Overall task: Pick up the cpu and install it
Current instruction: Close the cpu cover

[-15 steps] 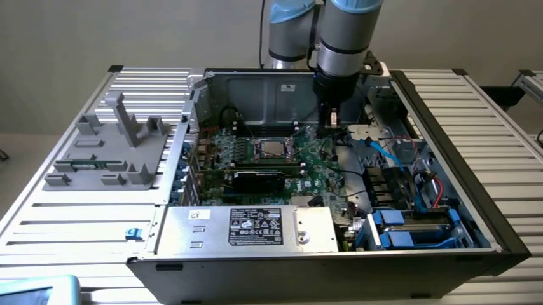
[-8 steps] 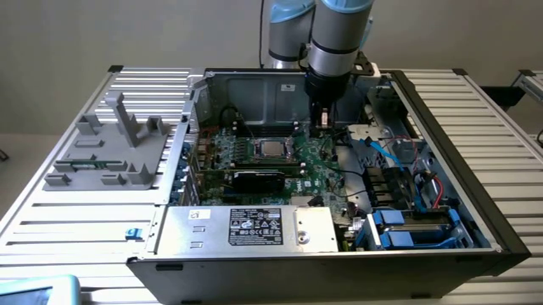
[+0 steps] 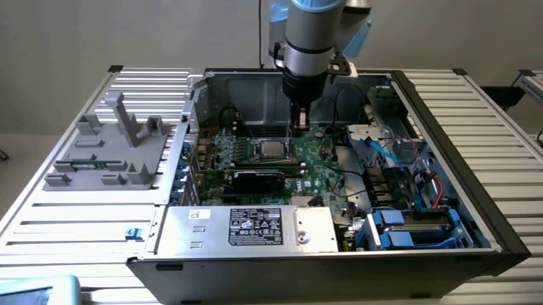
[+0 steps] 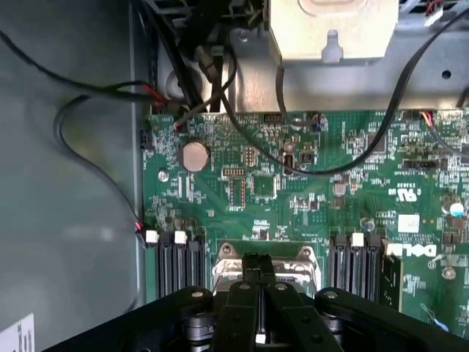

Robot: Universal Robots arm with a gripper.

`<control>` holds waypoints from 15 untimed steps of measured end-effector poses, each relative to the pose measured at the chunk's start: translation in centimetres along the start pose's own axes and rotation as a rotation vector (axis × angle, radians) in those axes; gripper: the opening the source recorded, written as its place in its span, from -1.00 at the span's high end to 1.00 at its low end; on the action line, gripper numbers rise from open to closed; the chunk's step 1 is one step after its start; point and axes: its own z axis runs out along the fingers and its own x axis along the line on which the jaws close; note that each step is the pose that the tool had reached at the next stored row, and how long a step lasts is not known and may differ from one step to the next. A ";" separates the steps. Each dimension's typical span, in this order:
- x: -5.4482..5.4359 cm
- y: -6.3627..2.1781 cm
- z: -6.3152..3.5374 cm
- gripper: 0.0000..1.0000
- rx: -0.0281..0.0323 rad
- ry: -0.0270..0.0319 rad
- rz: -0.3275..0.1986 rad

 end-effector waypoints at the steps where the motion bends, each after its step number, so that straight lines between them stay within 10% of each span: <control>1: 0.0 -0.43 -0.01 0.78 0.0000 0.0000 0.000; 15: -0.1 -2.50 0.00 0.78 -0.0001 0.0002 0.000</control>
